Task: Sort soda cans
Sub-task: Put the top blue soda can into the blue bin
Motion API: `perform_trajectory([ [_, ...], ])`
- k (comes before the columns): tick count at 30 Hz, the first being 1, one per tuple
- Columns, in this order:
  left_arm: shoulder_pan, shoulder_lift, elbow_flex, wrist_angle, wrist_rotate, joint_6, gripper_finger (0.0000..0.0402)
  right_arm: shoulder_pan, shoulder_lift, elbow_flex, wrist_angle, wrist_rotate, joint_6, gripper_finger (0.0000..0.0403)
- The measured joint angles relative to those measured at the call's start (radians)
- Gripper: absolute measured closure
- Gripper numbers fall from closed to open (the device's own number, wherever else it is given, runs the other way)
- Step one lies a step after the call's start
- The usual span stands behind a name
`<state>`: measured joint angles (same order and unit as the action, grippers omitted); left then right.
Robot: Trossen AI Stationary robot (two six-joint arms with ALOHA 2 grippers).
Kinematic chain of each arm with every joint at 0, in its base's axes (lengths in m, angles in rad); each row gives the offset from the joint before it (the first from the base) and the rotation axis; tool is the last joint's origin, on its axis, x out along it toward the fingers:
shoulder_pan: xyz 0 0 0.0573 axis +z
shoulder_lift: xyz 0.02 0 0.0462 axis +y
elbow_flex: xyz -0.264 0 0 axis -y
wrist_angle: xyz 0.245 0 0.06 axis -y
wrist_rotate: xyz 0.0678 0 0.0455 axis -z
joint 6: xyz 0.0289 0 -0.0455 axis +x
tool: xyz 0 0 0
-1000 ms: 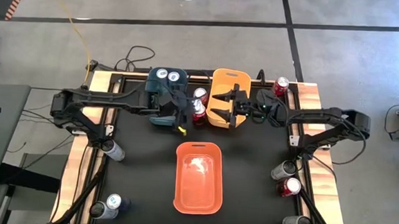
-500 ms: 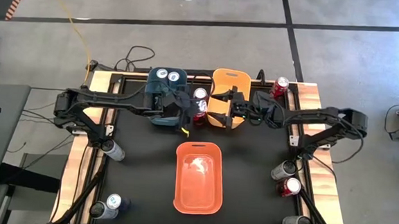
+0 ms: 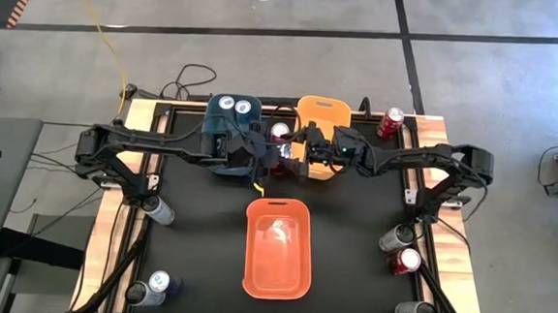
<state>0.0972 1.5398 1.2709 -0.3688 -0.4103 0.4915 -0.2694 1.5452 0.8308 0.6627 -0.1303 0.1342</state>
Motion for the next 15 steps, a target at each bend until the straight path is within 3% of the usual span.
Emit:
perform_trajectory([
  [3, -0.001, 0.000, 0.000, 0.004, -0.032, -0.010, 0.0176, -0.010, -0.018, 0.002, -0.037, -0.006, 0.020, 0.0052],
  [10, 0.005, 0.000, 0.000, 0.005, -0.078, -0.044, 0.0159, -0.014, -0.040, 0.003, -0.066, -0.006, 0.018, 0.0190],
  [15, 0.005, 0.000, 0.000, 0.016, -0.077, -0.042, 0.0142, -0.015, -0.041, 0.002, -0.066, -0.017, 0.016, 0.0191],
])
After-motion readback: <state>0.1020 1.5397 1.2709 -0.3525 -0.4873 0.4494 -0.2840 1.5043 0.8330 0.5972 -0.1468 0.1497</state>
